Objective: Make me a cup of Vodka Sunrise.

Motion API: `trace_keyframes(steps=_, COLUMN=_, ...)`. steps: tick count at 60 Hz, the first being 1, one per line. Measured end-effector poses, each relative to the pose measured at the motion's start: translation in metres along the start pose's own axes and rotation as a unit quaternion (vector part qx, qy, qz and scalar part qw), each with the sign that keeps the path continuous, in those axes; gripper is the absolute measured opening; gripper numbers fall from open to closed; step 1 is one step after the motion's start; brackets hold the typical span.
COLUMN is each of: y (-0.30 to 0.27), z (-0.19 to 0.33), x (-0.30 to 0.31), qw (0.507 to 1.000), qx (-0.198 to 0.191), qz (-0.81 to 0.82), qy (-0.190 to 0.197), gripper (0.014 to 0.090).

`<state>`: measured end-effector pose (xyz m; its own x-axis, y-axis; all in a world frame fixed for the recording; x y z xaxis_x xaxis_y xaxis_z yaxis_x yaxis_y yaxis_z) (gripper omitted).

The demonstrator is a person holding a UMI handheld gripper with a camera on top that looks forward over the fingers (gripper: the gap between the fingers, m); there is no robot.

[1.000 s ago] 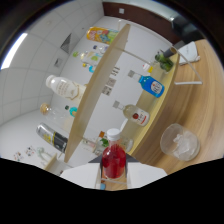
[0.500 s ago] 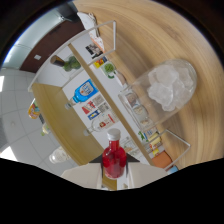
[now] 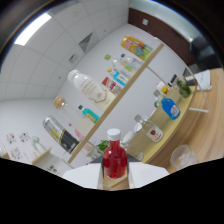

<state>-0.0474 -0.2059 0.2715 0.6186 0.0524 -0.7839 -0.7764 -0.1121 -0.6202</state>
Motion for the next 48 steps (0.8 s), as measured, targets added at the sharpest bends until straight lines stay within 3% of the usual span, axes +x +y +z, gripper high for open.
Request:
trace_keyframes(steps=8, y=0.039, z=0.006, x=0.001, qw=0.975, qx=-0.014, qz=-0.220, qy=0.032, gripper=0.0340)
trace_keyframes(steps=15, y=0.097, z=0.019, x=0.029, qw=0.947, qx=-0.060, qz=-0.310, qy=0.061, gripper=0.0339)
trace_keyframes(steps=29, y=0.175, z=0.036, x=0.083, qw=0.904, qx=-0.134, qz=-0.396, qy=0.087, gripper=0.0339)
trace_keyframes(steps=44, y=0.216, z=0.037, x=0.119, qw=0.881, qx=-0.189, qz=-0.420, qy=0.112, gripper=0.0340)
trace_keyframes(steps=45, y=0.218, z=0.036, x=0.121, qw=0.880, qx=-0.191, qz=-0.421, qy=0.113, gripper=0.0283)
trace_keyframes(steps=46, y=0.218, z=0.036, x=0.122, qw=0.879, qx=-0.192, qz=-0.421, qy=0.115, gripper=0.0341)
trace_keyframes(steps=48, y=0.222, z=0.035, x=0.123, qw=0.879, qx=-0.197, qz=-0.418, qy=0.115, gripper=0.0340)
